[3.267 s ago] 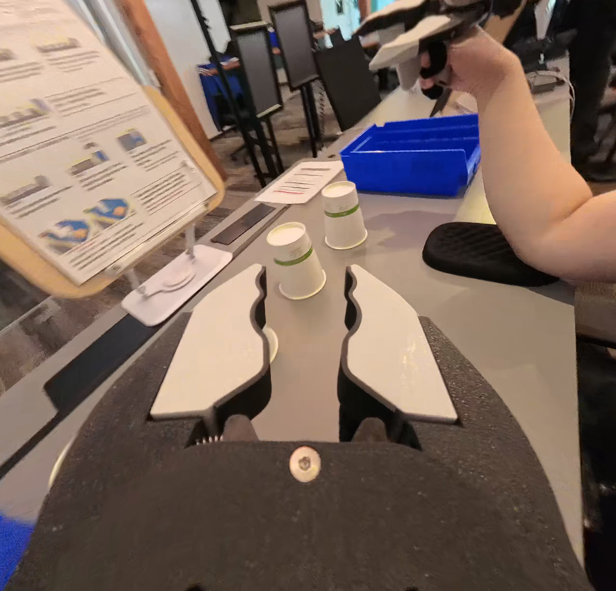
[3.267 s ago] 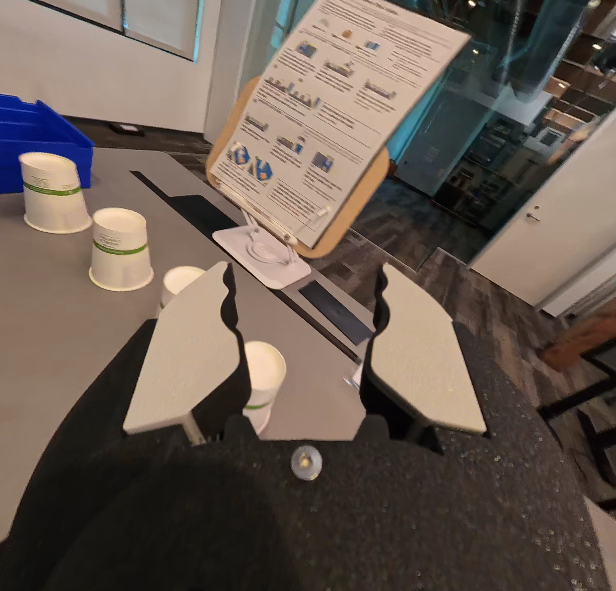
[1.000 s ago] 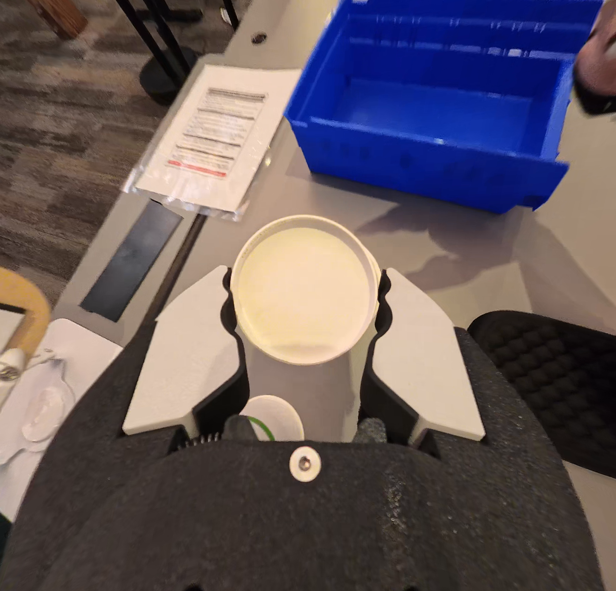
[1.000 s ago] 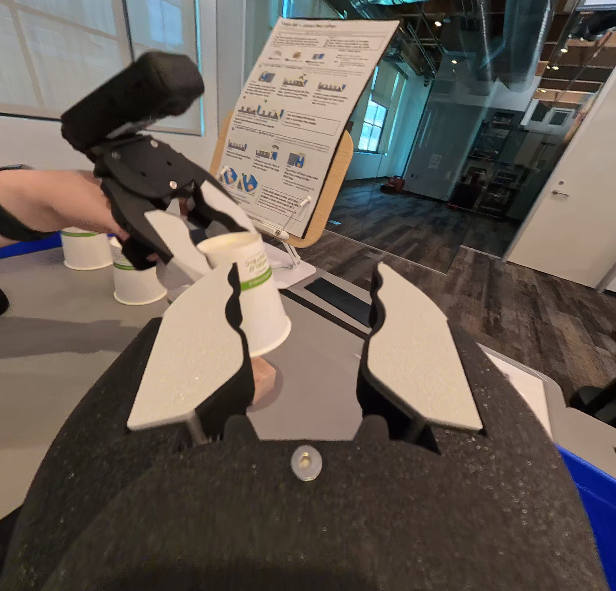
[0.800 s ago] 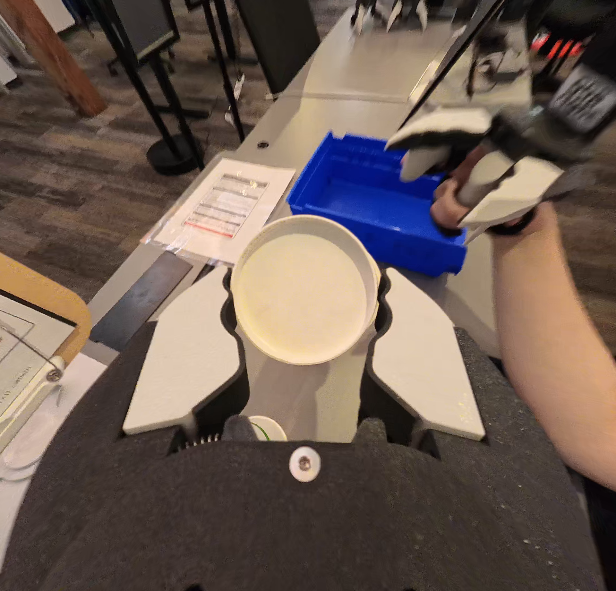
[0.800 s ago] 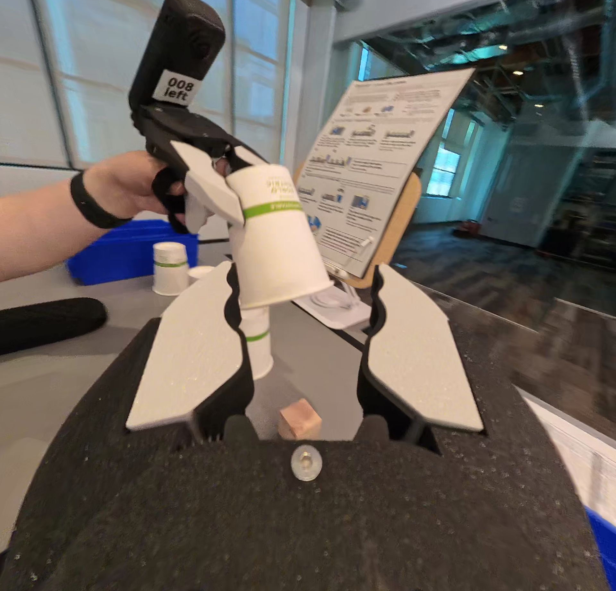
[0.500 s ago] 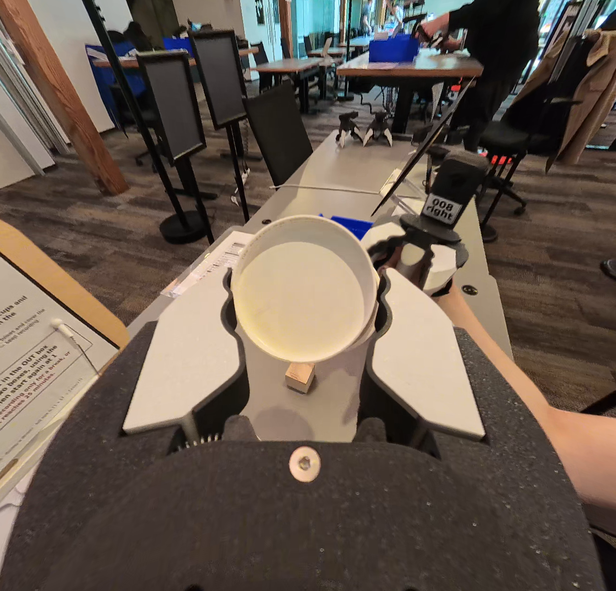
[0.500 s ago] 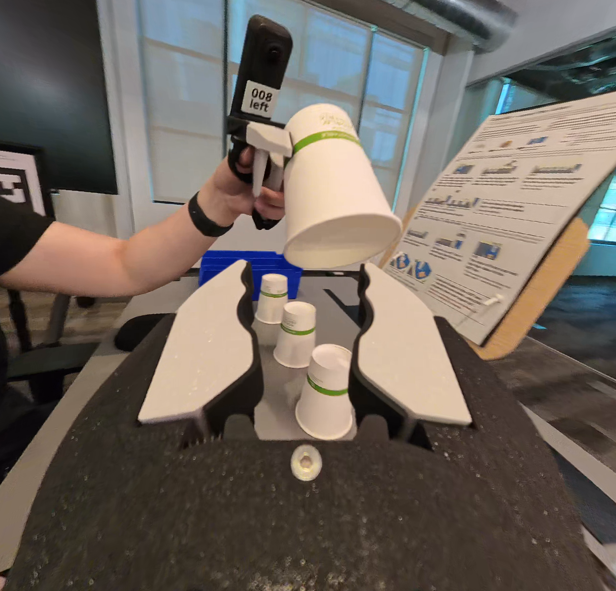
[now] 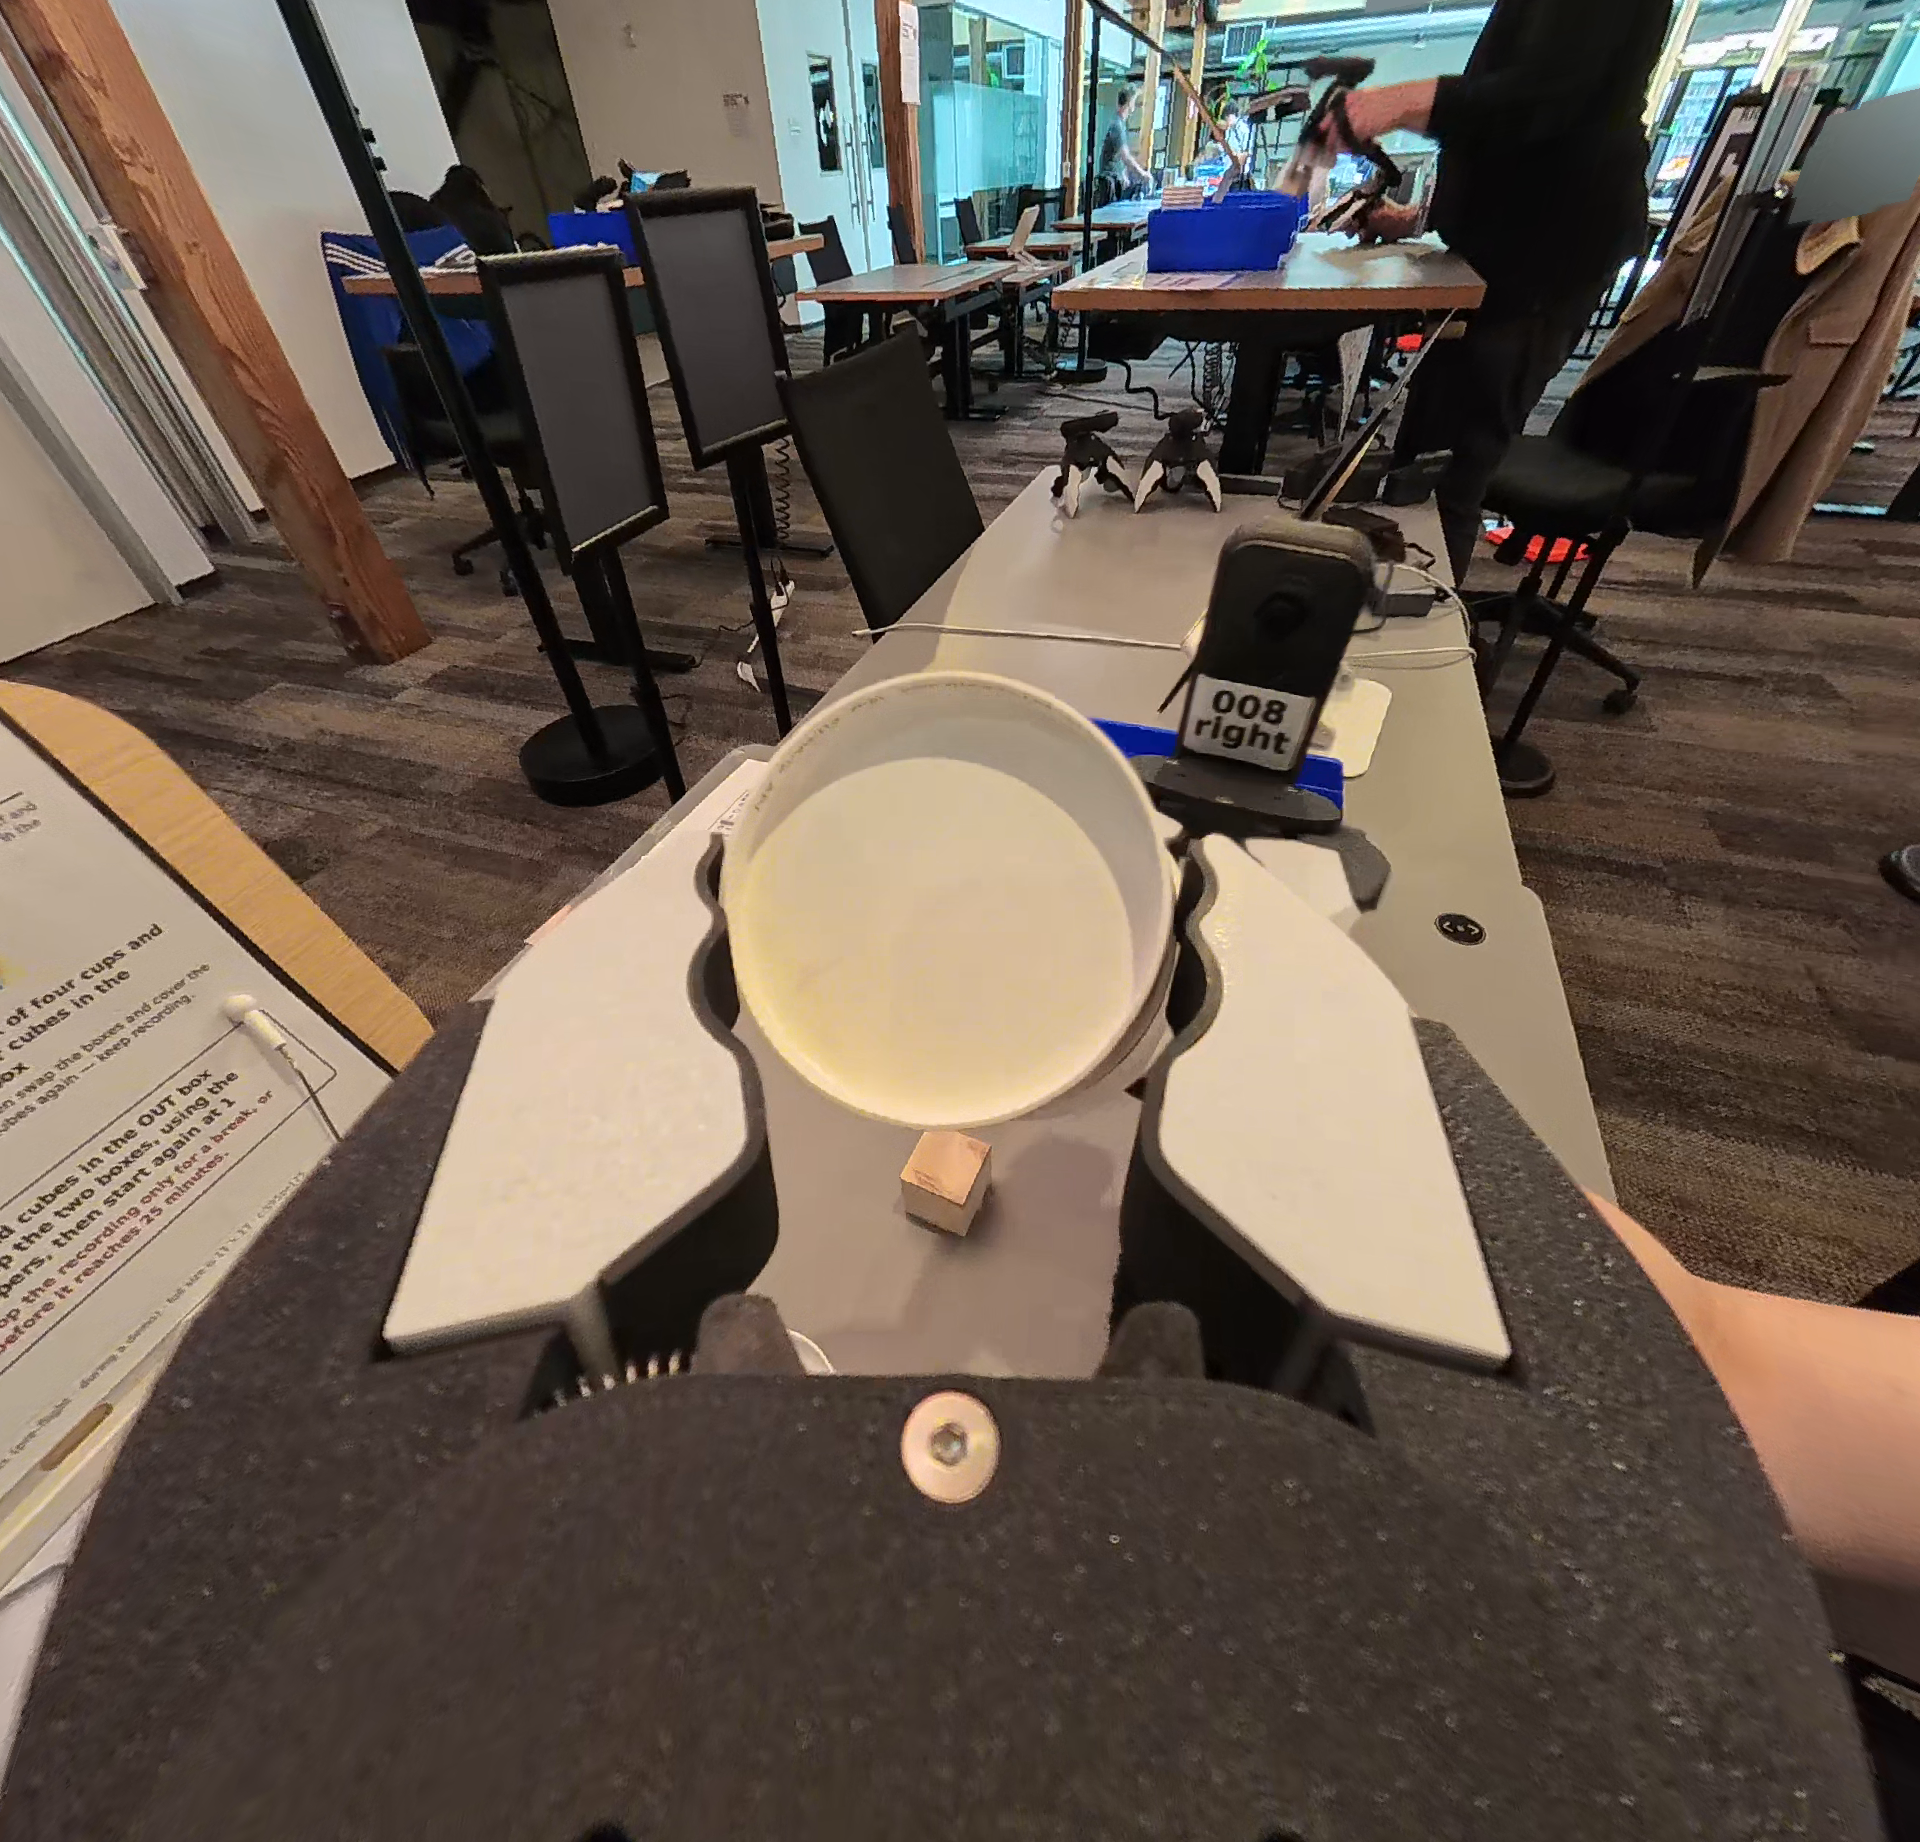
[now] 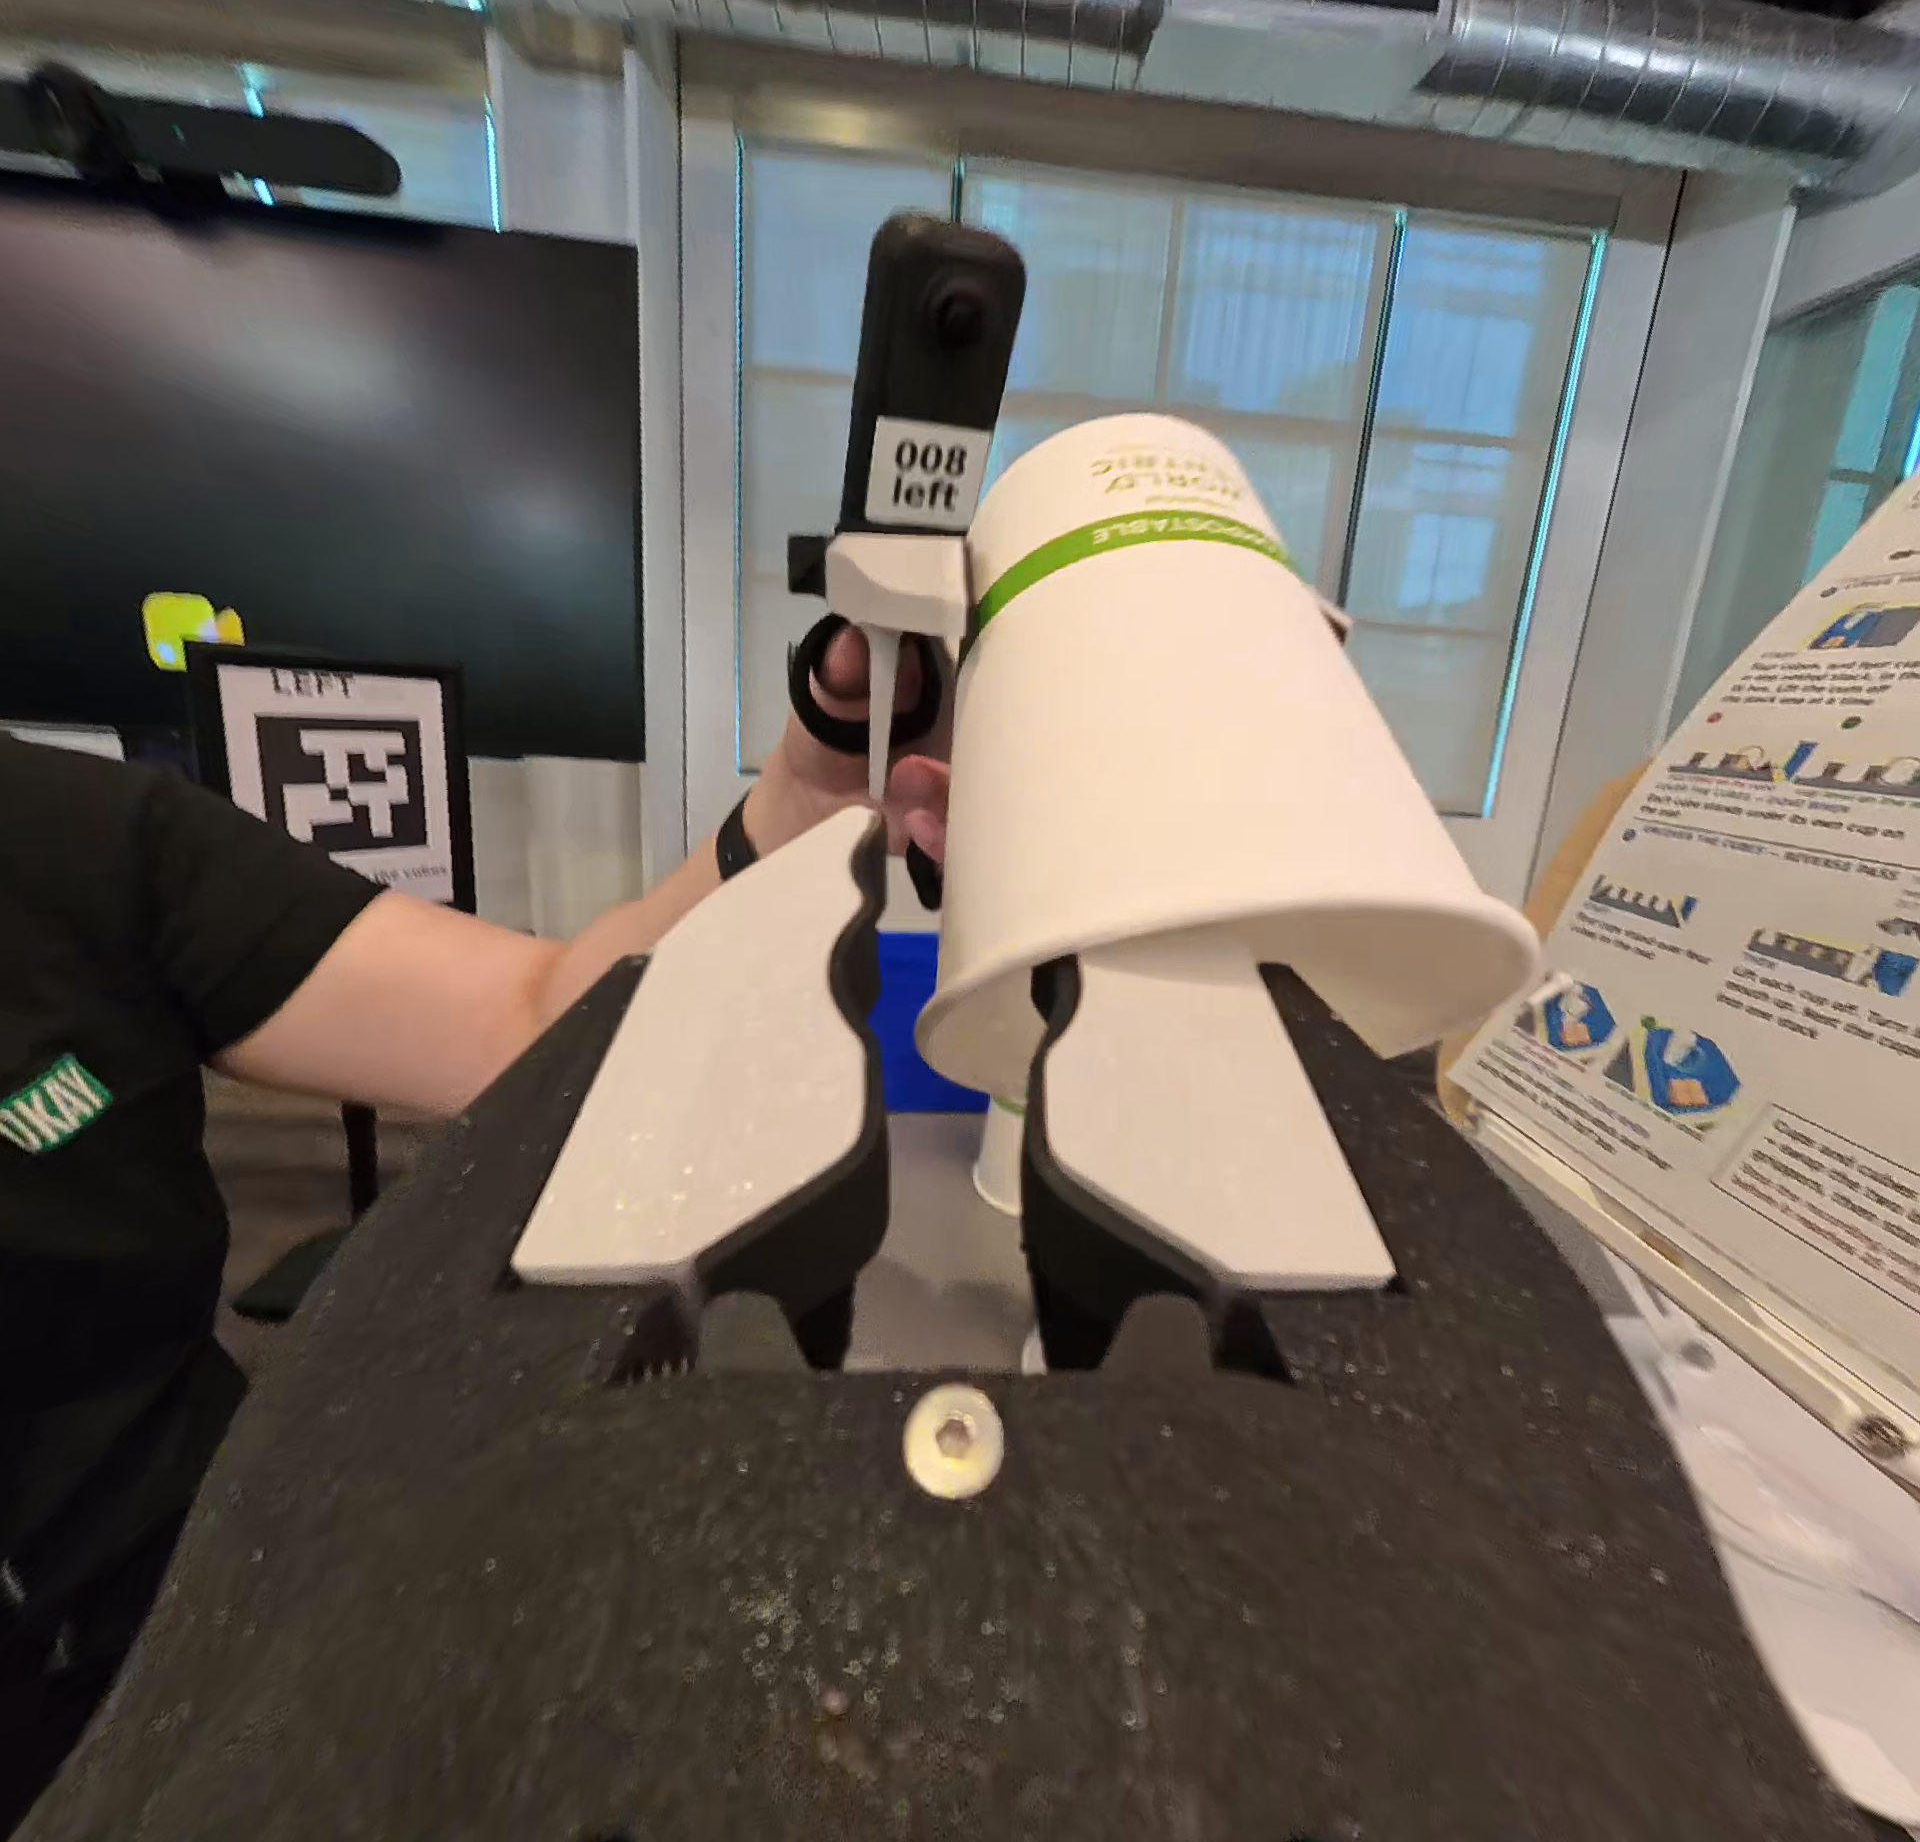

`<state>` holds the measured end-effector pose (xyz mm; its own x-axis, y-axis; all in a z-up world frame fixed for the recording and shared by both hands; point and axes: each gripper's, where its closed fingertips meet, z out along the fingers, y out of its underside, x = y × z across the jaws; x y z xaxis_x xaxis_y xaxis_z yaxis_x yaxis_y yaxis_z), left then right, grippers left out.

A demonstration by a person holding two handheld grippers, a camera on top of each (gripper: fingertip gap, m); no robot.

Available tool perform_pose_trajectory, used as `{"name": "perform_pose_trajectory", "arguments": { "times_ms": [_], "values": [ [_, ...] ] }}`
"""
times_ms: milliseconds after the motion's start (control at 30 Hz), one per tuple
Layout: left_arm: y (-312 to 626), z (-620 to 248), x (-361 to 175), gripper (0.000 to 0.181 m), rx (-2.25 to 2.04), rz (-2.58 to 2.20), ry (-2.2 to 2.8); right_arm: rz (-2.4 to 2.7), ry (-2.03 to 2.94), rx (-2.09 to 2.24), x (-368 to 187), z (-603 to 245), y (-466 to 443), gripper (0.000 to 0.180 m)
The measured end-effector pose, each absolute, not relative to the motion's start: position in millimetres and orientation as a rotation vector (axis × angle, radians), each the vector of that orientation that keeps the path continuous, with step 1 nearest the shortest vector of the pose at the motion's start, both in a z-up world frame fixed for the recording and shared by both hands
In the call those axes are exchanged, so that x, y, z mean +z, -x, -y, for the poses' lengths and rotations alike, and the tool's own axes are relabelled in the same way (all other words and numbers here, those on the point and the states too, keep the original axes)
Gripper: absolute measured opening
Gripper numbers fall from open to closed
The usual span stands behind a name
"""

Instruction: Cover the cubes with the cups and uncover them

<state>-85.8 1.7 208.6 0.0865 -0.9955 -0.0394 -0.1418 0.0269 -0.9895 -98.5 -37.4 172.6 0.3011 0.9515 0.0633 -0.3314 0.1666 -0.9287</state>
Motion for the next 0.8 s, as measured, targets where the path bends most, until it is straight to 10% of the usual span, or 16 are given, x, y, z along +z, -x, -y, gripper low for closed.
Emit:
{"name": "perform_pose_trajectory", "arguments": {
  "times_ms": [433,800],
  "values": [
    [107,10,196,0.099,-1.103,-1.251,1.268,0.877,0.986,1.106,169,49,93,0.0],
    [191,-20,172,0.083,-1.019,-1.045,1.228,0.833,1.493,0.3,143,62,38,0.0]
  ]
}}
